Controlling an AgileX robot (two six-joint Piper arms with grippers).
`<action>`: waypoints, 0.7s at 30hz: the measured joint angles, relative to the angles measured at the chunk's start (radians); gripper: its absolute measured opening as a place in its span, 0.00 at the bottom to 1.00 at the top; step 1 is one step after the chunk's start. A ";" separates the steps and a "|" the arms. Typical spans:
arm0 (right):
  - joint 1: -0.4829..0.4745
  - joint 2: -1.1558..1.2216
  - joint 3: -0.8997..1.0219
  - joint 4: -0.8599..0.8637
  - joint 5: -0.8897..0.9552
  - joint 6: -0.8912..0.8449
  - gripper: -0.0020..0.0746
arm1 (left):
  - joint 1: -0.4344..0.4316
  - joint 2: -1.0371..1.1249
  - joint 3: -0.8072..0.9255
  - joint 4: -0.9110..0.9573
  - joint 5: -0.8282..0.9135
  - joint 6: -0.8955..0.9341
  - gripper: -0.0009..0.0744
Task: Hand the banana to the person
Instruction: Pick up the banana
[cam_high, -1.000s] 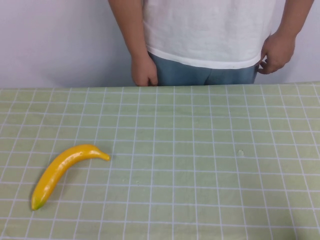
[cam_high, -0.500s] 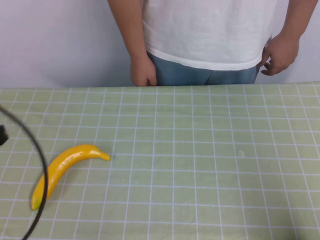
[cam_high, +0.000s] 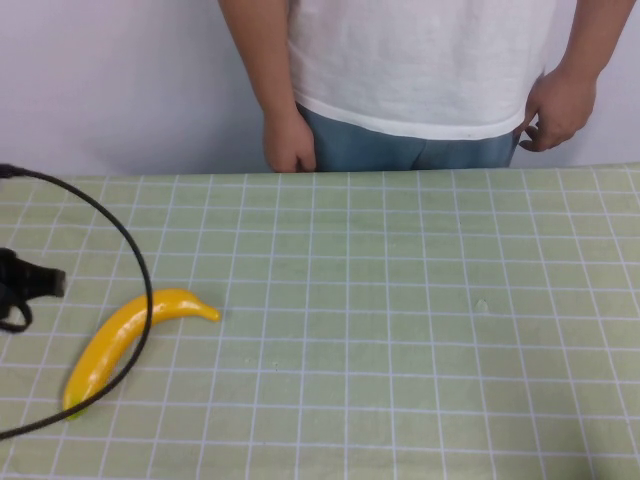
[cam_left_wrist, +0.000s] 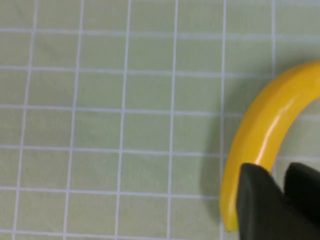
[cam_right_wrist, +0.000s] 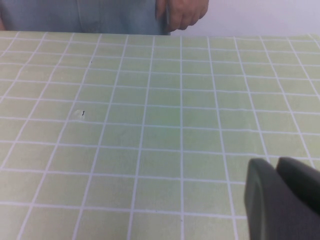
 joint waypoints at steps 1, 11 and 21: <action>0.000 0.000 0.000 0.000 0.000 0.000 0.02 | 0.000 0.026 -0.008 0.002 0.007 0.016 0.15; 0.000 0.000 0.000 0.000 0.000 0.000 0.02 | 0.000 0.276 -0.019 -0.077 -0.015 0.143 0.72; 0.000 0.000 0.000 0.000 0.000 0.000 0.02 | 0.000 0.494 -0.028 -0.170 -0.120 0.289 0.70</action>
